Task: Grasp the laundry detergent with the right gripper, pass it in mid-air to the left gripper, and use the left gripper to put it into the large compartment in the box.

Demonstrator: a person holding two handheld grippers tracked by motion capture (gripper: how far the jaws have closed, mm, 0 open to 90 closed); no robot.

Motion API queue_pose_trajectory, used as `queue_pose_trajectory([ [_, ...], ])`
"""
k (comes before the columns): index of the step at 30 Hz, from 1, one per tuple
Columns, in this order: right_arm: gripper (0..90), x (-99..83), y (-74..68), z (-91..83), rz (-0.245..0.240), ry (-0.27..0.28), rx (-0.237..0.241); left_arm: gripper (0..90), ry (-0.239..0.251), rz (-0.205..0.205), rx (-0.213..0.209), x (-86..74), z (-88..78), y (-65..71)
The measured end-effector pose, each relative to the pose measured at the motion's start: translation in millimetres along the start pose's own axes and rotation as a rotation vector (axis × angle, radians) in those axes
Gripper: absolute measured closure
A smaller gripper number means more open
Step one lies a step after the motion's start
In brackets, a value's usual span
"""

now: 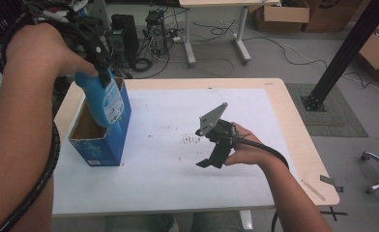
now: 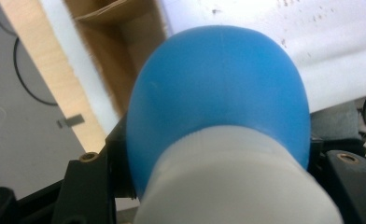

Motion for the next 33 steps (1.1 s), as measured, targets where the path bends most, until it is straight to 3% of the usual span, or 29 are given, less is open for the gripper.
queue_pose_trajectory([
  [2, 0.0, 0.1, -0.2, -0.3, -0.002, -0.004, 0.002, 38.5, 0.012, -0.038, 0.006, -1.1, -3.5, -6.7],
  [7, 0.0, -1.2, 0.1, -1.5, -0.003, -0.020, 0.007, 38.5, 0.034, -0.083, 0.038, -2.0, -6.5, -24.6],
  [16, 0.0, -2.4, 2.9, -4.5, -0.012, -0.099, 0.021, 38.5, 0.028, -0.102, 0.021, -0.6, 8.5, -40.6],
  [25, 0.0, 7.7, 6.1, -25.5, -0.058, -0.276, 0.084, 38.5, 0.024, -0.122, 0.029, 1.6, 26.5, -55.6],
  [30, 0.0, 15.2, 10.8, -39.5, -0.094, -0.367, 0.085, 38.5, 0.016, -0.124, 0.043, 2.8, 34.2, -59.9],
  [33, 0.0, 16.1, 14.1, -47.4, -0.101, -0.418, 0.084, 38.5, 0.015, -0.129, 0.027, 4.4, 42.9, -62.7],
])
Point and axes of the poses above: each handheld gripper's, and its own axes: z roughly forward along the jaws, x roughly out of its top, y roughly to its right, the point moved 5 cm from there along z, roughly forward along the jaws, and after that the axes turned 13 degrees about -x, right-handed, at the moved point
